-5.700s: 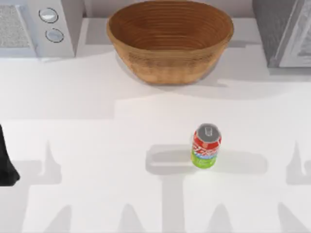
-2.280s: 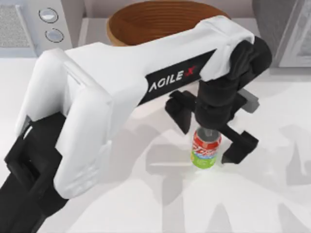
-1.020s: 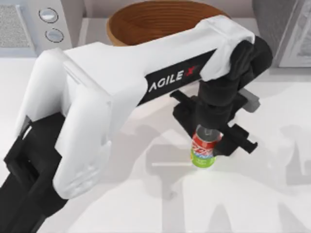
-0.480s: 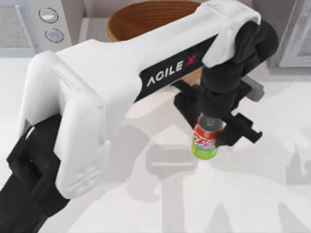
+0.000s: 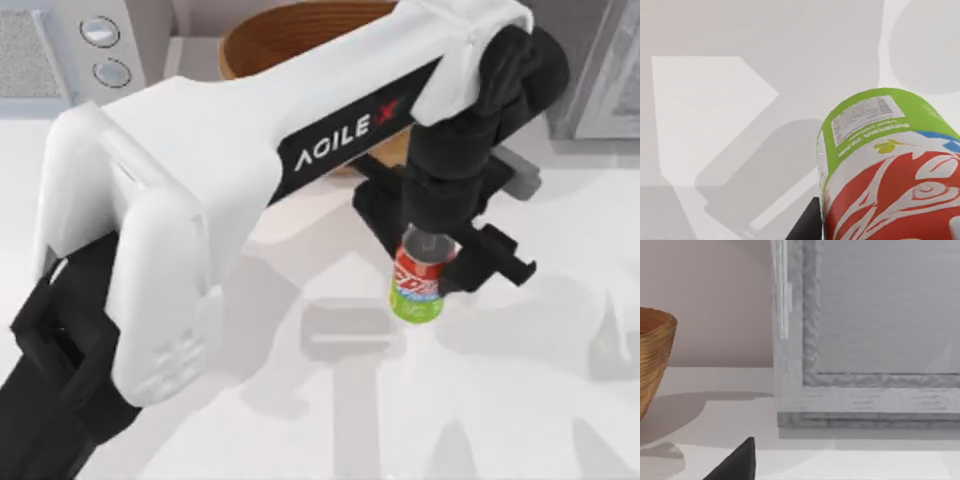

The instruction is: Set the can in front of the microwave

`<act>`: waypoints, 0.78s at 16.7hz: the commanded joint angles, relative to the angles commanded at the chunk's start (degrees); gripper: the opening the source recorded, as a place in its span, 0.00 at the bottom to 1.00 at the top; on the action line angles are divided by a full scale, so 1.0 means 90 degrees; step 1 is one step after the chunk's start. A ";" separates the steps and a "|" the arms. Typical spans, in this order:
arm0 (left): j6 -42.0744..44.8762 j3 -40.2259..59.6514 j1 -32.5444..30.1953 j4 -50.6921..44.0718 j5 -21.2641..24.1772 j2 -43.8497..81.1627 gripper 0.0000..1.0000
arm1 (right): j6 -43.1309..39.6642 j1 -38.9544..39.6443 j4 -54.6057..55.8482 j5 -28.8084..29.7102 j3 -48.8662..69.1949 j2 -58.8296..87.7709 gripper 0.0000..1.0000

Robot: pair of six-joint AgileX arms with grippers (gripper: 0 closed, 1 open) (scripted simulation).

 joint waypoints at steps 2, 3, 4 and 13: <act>0.0294 -0.0091 0.0340 -0.0185 0.0058 -0.0120 0.00 | 0.0000 0.0000 0.0000 0.0000 0.0000 0.0000 1.00; 0.0503 -0.0149 0.0616 -0.0290 0.0102 -0.0214 0.00 | 0.0000 0.0000 0.0000 0.0000 0.0000 0.0000 1.00; 0.0744 -0.0205 0.0952 -0.0385 0.0152 -0.0325 0.00 | 0.0000 0.0000 0.0000 0.0000 0.0000 0.0000 1.00; 0.2742 -0.0627 0.5592 -0.0166 0.0472 -0.1255 0.00 | 0.0000 0.0000 0.0000 0.0000 0.0000 0.0000 1.00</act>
